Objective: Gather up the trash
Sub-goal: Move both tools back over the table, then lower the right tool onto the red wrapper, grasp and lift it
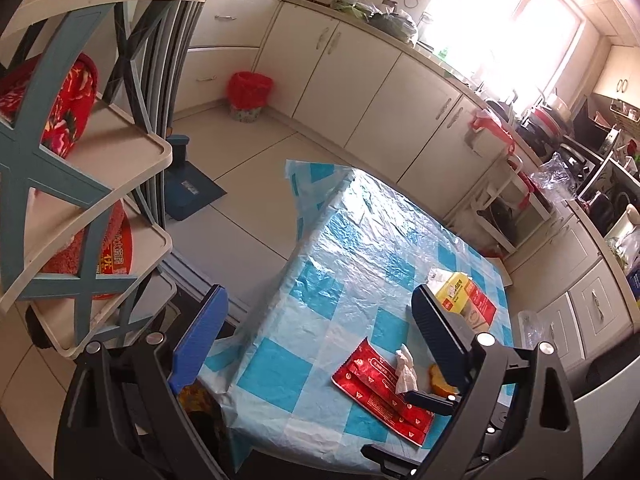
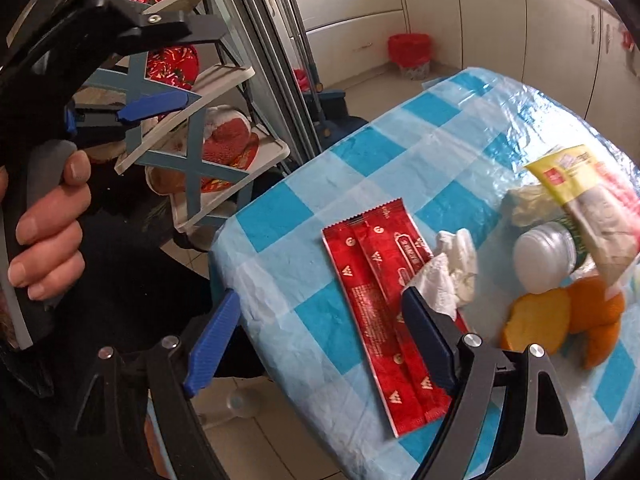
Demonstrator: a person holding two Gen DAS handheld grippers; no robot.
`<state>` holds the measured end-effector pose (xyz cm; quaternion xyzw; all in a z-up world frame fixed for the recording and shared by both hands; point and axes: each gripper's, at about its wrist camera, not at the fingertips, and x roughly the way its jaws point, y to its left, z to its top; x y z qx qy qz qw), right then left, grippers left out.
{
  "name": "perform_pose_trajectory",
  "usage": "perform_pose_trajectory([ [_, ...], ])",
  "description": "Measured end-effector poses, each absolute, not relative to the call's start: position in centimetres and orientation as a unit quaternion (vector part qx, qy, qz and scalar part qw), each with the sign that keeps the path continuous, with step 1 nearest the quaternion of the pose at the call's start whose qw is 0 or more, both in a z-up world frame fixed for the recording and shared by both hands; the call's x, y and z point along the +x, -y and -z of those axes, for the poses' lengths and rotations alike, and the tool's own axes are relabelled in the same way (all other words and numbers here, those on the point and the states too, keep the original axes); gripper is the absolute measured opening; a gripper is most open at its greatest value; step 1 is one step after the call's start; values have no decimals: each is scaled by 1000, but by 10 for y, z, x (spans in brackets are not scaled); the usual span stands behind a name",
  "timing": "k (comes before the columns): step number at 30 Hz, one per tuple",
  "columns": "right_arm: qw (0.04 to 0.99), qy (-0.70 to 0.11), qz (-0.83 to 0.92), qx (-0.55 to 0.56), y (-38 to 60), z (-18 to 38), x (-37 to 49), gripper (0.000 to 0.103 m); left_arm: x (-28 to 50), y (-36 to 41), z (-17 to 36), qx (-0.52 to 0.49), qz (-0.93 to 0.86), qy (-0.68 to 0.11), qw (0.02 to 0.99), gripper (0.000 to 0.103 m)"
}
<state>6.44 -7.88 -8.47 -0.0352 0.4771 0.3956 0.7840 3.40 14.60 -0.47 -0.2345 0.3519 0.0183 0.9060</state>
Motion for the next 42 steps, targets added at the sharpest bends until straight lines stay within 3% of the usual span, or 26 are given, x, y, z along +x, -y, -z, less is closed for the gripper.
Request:
perform_pose_trajectory([
  [7,829,-472,-294,-54,81,95,90,81,39,-149,6,-235,-15,-356,904,89],
  [17,807,-486,-325,-85,80,96,87,82,48,-148,9,-235,-11,-366,900,89],
  [30,814,-494,-303,-43,106,92,97,83,55,-139,10,-233,-1,-374,898,89],
  [38,821,-497,-258,-115,89,109,97,84,54,-138,10,-232,-1,-375,897,89],
  [42,833,-484,-250,-100,86,112,101,86,54,-136,9,-229,-1,-374,898,89],
])
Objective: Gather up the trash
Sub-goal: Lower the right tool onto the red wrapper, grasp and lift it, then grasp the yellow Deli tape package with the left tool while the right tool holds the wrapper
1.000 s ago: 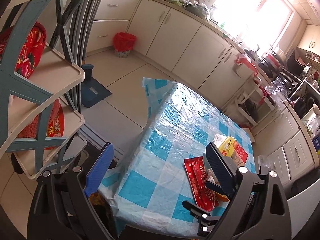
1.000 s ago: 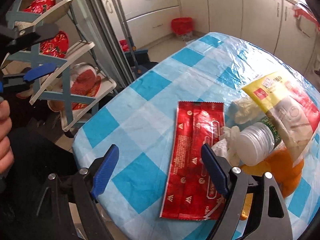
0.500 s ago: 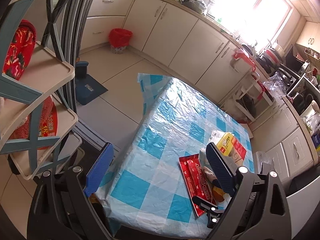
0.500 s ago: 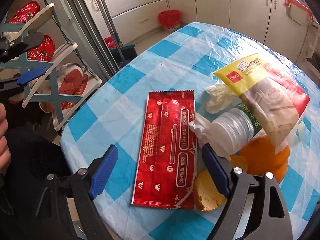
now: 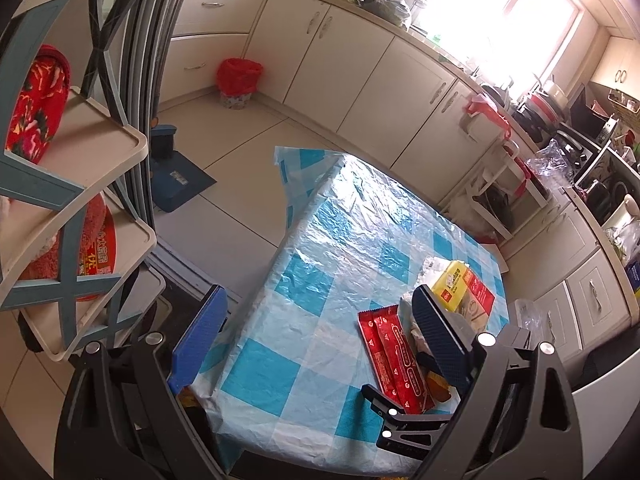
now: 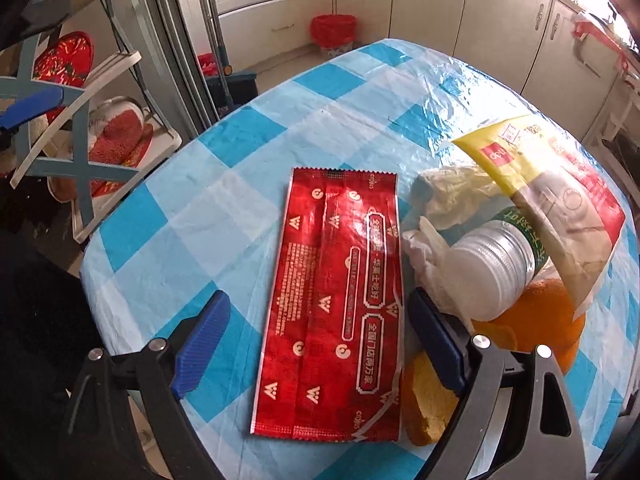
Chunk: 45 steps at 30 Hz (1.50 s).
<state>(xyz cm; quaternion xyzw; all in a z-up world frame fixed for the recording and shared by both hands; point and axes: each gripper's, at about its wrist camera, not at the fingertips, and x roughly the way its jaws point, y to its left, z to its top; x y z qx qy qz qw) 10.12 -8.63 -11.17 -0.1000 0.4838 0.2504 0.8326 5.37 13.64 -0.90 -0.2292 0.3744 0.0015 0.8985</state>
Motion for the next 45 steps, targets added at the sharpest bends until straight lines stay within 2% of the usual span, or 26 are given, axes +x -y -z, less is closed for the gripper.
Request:
perform_pose_trajectory([
  [1,835,-480,-252,-98,86,112,101,84,54,-136,9,-230,-2,-375,898,89],
  [3,835,-474,-259,-102,86,110,99,74,53,-137,9,-231,-3,-375,898,89],
  [5,834,-473,-264,-102,88,108,99,53,53,-137,9,-231,-5,-374,898,89],
  [6,834,-471,-267,-105,89,107,98,48,53,-136,9,-231,-5,-374,898,89],
  [8,831,-470,-275,-112,88,106,94,25,53,-135,9,-228,-5,-375,899,89],
  [10,827,-469,-284,-123,85,105,89,9,53,-133,10,-222,-6,-376,900,89],
  [11,826,-468,-287,-128,84,105,86,6,53,-132,10,-219,-6,-376,900,89],
  [18,819,-448,-333,-134,94,86,55,3,63,-114,21,-182,20,-405,896,89],
  [24,818,-441,-347,-127,130,68,34,3,100,-69,33,-177,97,-445,872,89],
  [33,851,-436,-289,-47,208,54,25,3,168,-8,81,-327,174,-501,782,89],
  [40,859,-434,-270,-31,235,54,20,3,187,9,109,-416,184,-494,741,89],
  [45,860,-432,-269,-25,245,56,17,3,197,21,113,-452,201,-471,731,84],
])
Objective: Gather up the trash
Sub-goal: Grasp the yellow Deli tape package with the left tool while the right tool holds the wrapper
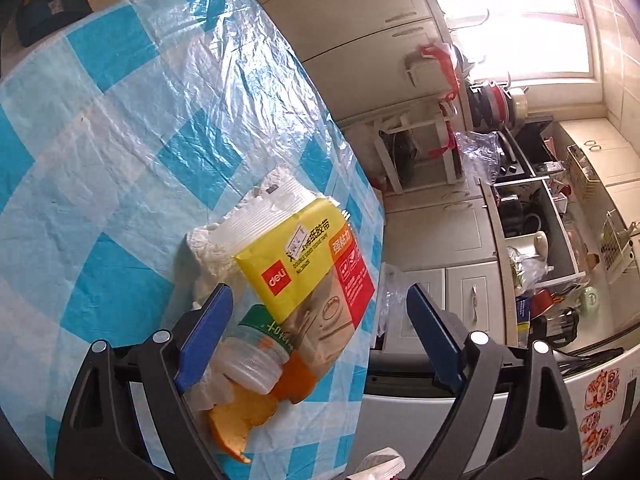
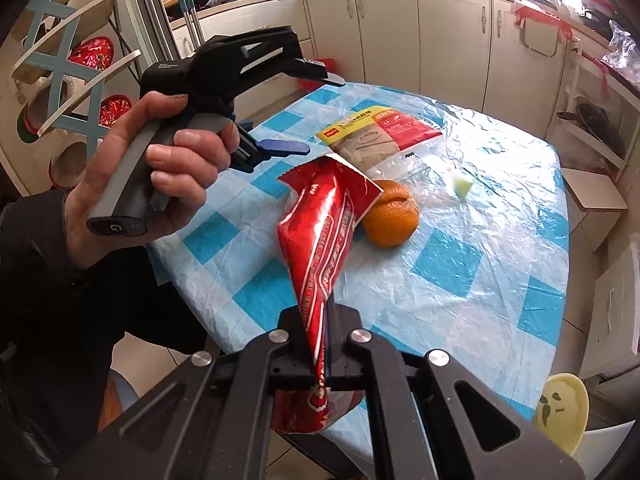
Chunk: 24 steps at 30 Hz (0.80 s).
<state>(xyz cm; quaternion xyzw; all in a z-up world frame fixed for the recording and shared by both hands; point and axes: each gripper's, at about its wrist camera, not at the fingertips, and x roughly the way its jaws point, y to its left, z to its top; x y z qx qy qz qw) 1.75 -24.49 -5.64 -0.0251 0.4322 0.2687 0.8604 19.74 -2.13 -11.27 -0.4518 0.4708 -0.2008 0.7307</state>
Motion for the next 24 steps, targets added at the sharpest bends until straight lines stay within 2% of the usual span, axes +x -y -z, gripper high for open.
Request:
perform_pose_trajectory([
  [5,861,-432,-266,-24,249,56,14,3,210,31,123,-474,202,-473,715,79],
  [10,862,-433,-263,-24,250,57,16,3,215,38,134,-479,200,-481,707,60],
  [11,862,-433,-263,-24,249,57,16,3,217,40,135,-480,198,-481,707,54],
  [12,862,-433,-263,-25,249,57,16,3,219,38,136,-481,197,-481,706,43],
  [13,862,-433,-262,-25,249,57,16,3,220,37,137,-483,196,-481,705,27],
  [16,863,-434,-258,-25,249,57,17,3,220,30,137,-480,190,-475,713,7],
  [18,864,-433,-254,-24,250,56,17,3,219,25,131,-479,198,-465,718,2],
  [24,872,-427,-238,-20,258,52,18,3,204,5,90,-479,238,-414,737,1],
])
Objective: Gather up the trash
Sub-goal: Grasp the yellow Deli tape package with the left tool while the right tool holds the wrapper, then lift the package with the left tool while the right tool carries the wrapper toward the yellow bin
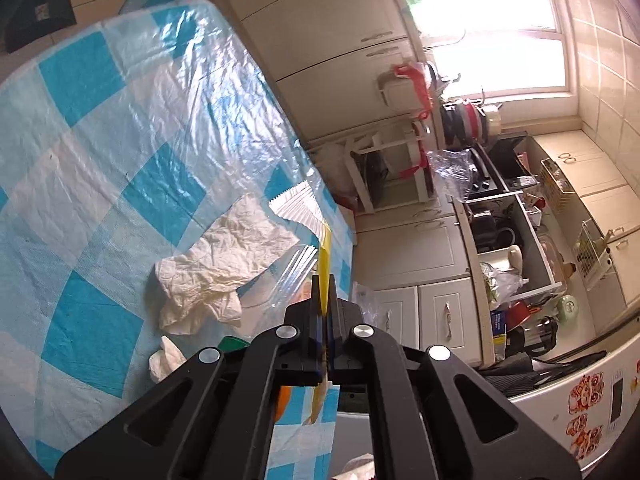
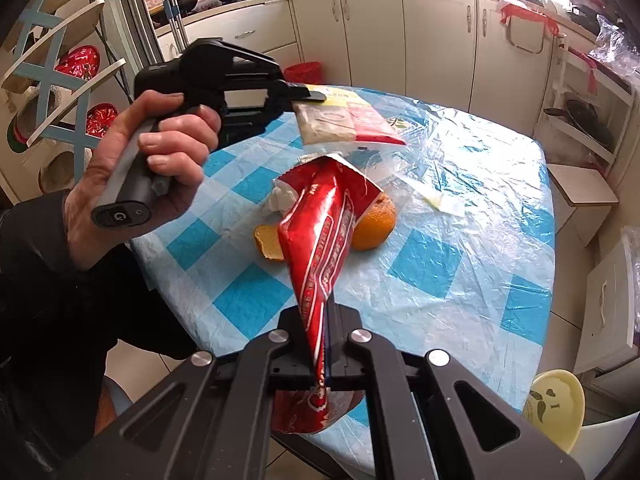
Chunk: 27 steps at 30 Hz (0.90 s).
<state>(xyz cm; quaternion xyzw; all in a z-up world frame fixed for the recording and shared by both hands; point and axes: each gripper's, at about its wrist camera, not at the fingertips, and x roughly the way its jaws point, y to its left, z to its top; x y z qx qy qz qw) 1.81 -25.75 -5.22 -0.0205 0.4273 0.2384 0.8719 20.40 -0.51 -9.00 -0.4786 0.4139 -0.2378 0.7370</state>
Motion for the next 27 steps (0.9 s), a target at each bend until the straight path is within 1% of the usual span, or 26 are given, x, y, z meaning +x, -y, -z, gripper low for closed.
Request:
perform_pose_trajectory([
  [3,878,-422,-228,-15,264,49,18,3,192,-7,66,-471,256,-388,750,1],
  [6,884,-416,-214,-12,268,46,18,3,175,-20,41,-441,260,-365,778,1],
  [8,887,-414,-206,-11,270,44,18,3,163,-26,26,-407,251,-352,805,1],
  [13,894,-407,-187,-11,272,41,18,3,127,-19,-5,-284,222,-328,873,1],
  [21,901,-396,-175,-12,270,35,6,3,73,15,-17,-154,224,-314,910,1],
  [24,905,-390,-169,-14,272,33,1,3,54,25,-21,-124,231,-306,915,1],
  [27,909,-387,-157,-6,280,31,0,3,40,29,-22,-115,240,-303,915,1],
])
